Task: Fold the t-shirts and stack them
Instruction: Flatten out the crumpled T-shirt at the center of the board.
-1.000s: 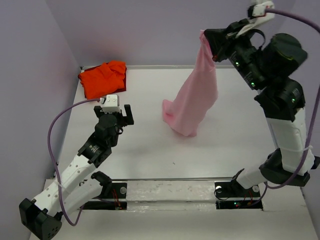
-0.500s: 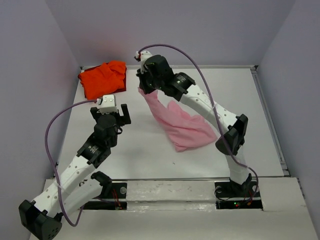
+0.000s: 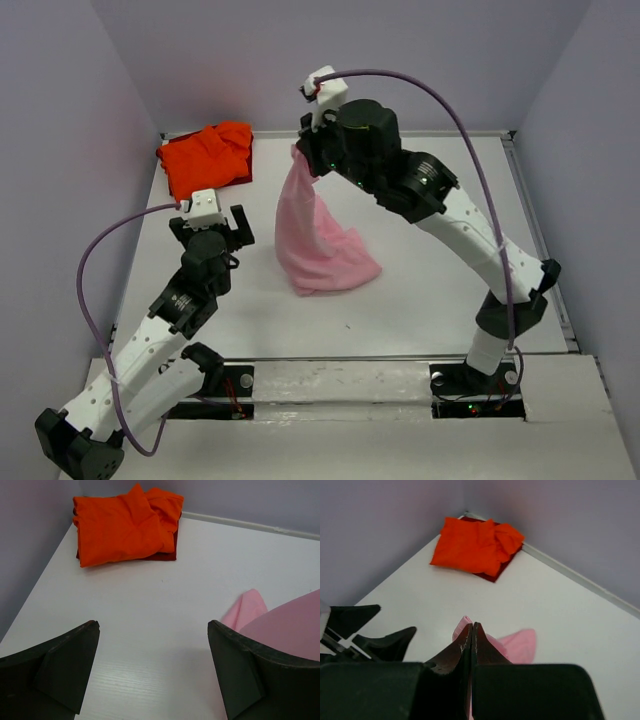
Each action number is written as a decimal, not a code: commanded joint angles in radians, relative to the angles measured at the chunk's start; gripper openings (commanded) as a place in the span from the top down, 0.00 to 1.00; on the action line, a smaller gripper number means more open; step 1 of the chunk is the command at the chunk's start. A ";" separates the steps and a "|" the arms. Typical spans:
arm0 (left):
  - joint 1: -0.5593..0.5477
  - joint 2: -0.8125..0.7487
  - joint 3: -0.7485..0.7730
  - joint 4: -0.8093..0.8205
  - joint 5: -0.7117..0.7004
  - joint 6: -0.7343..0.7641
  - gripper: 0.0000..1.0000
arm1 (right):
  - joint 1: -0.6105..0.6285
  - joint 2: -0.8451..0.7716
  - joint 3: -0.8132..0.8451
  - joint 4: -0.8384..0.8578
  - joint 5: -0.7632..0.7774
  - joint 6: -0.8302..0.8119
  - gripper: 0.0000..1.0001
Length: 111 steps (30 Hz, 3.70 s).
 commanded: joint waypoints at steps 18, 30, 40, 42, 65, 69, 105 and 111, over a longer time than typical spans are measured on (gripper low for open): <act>0.011 0.006 0.045 0.031 0.035 -0.011 0.01 | -0.137 -0.515 -0.783 0.091 0.928 -0.115 1.00; 0.012 0.018 0.048 0.029 0.061 -0.009 0.01 | -0.243 -0.464 -1.119 -0.059 0.495 0.308 0.48; 0.011 0.034 0.048 0.029 0.085 -0.005 0.01 | -0.198 -0.329 -1.167 0.233 0.163 0.272 0.40; 0.012 0.055 0.048 0.029 0.111 -0.005 0.01 | -0.198 -0.276 -1.150 0.274 0.114 0.270 0.40; 0.012 0.080 0.052 0.025 0.125 -0.005 0.01 | -0.198 -0.025 -1.149 0.439 -0.147 0.338 1.00; 0.012 0.077 0.052 0.023 0.125 -0.005 0.01 | -0.198 -0.120 -1.130 0.347 -0.036 0.316 1.00; 0.020 0.045 0.059 0.012 0.033 -0.026 0.01 | -0.198 -0.403 -1.059 0.230 -0.099 0.270 1.00; 0.023 0.032 0.057 0.012 -0.019 -0.034 0.01 | -0.142 -0.146 -0.634 0.266 -0.351 0.241 1.00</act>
